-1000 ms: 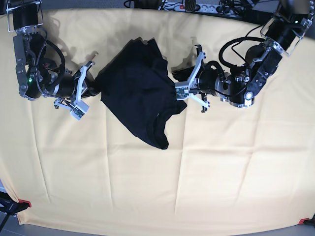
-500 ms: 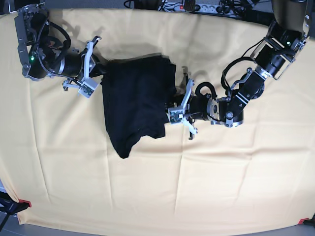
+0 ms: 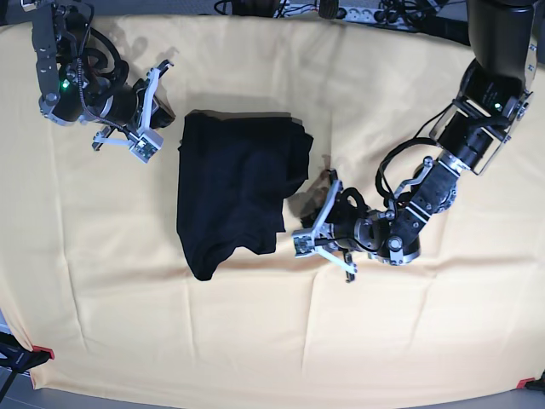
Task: Fold the T-shirt properly
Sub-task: 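Tuck the loose shirt edge under the bundle with the left gripper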
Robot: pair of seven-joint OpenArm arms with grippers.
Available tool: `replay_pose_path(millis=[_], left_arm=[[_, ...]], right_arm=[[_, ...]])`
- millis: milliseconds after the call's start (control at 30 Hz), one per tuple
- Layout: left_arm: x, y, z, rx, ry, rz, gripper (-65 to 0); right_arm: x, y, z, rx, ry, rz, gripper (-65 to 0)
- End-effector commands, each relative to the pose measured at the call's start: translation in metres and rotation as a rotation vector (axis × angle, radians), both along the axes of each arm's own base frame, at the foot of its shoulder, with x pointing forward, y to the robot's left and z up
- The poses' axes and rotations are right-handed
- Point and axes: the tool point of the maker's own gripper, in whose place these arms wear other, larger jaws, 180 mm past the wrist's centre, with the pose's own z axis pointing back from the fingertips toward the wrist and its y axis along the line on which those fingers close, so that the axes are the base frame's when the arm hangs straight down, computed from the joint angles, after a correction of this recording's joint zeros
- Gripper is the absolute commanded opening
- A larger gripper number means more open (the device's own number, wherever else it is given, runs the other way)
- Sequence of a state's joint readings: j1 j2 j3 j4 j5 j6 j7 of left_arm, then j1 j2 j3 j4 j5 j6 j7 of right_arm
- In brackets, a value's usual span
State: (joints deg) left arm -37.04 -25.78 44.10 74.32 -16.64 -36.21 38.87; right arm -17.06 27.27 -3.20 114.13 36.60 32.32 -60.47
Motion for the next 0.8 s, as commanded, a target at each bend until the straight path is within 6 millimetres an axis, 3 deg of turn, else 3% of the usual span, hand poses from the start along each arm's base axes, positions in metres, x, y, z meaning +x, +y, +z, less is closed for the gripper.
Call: replay_pose_path(millis=[0, 133, 300, 433, 600, 767], left_arm=[[0.018, 0.005, 0.025, 0.000, -0.060, 0.026, -65.0], [0.017, -0.006, 0.066, -0.107, -0.078, 0.037, -65.0], [-0.011, -0.032, 0.099, -0.276, 0.025, -0.063, -65.0], [-0.028, -0.044, 0.104, -0.375, 0.108, -0.095, -65.0], [-0.048, -0.058, 0.094, -0.440, 0.193, -0.103, -65.0], [-0.063, -0.063, 0.079, -0.454, 0.246, -0.100, -65.0]], right_arm=[[0.011, 0.001, 0.016, 0.024, -0.061, -0.004, -65.0], [0.019, 0.007, 0.032, 0.063, -0.131, -0.003, -65.0], [0.020, 0.027, 0.046, 0.157, -0.202, 0.076, -65.0], [0.014, 0.038, 0.052, 0.221, -0.192, 0.118, -65.0], [0.015, 0.048, 0.068, 0.280, -0.218, 0.149, -65.0], [0.024, 0.041, 0.078, 0.210, -0.279, 0.159, -65.0]])
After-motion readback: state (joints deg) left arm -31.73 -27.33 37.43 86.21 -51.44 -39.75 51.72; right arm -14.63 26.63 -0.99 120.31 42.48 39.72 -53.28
